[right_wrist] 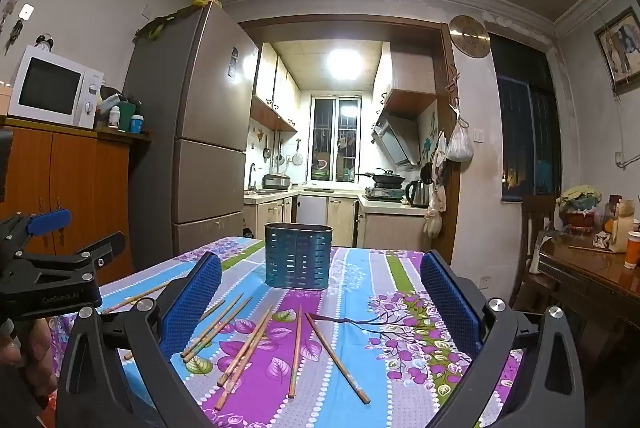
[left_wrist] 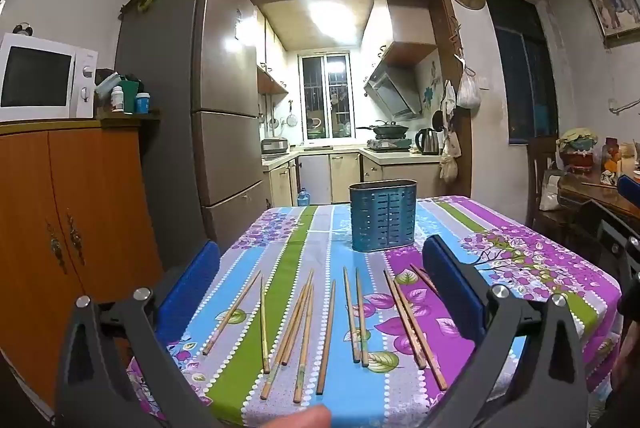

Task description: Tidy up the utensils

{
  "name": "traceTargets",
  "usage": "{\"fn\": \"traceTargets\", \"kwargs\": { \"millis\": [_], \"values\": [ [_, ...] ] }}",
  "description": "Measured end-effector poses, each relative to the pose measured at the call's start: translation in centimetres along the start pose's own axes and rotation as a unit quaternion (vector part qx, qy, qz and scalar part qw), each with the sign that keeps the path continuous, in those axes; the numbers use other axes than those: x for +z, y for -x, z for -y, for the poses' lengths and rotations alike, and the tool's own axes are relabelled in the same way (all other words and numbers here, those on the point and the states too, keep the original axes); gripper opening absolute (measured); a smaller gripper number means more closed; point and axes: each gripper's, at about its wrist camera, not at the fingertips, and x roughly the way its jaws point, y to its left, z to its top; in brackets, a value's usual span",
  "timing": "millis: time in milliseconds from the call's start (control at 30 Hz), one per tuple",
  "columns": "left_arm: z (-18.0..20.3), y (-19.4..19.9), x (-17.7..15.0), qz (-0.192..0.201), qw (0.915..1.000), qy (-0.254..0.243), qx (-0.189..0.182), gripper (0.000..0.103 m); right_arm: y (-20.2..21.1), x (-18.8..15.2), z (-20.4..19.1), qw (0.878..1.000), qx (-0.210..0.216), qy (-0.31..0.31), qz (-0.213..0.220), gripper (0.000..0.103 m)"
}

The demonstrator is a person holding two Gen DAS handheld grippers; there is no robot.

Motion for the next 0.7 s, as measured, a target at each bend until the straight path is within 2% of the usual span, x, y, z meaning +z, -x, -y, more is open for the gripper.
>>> {"fn": "traceTargets", "kwargs": {
  "millis": [200, 500, 700],
  "values": [
    [0.1, -0.9, -0.1, -0.013, 0.9998, 0.0, -0.012, 0.098, -0.1, -0.1, 0.1, 1.0, 0.001, 0.0, 0.0, 0.1],
    [0.7, -1.4, -0.8, -0.016, 0.9998, -0.005, -0.006, 0.098, 0.2, 0.4, 0.7, 1.0, 0.003, 0.007, -0.003, 0.1],
    [0.8, -1.6, -0.8, -0.019, 0.9998, -0.006, -0.006, 0.098, -0.3, -0.6, 0.2, 1.0, 0.002, 0.01, -0.002, 0.1]
  ]
}}
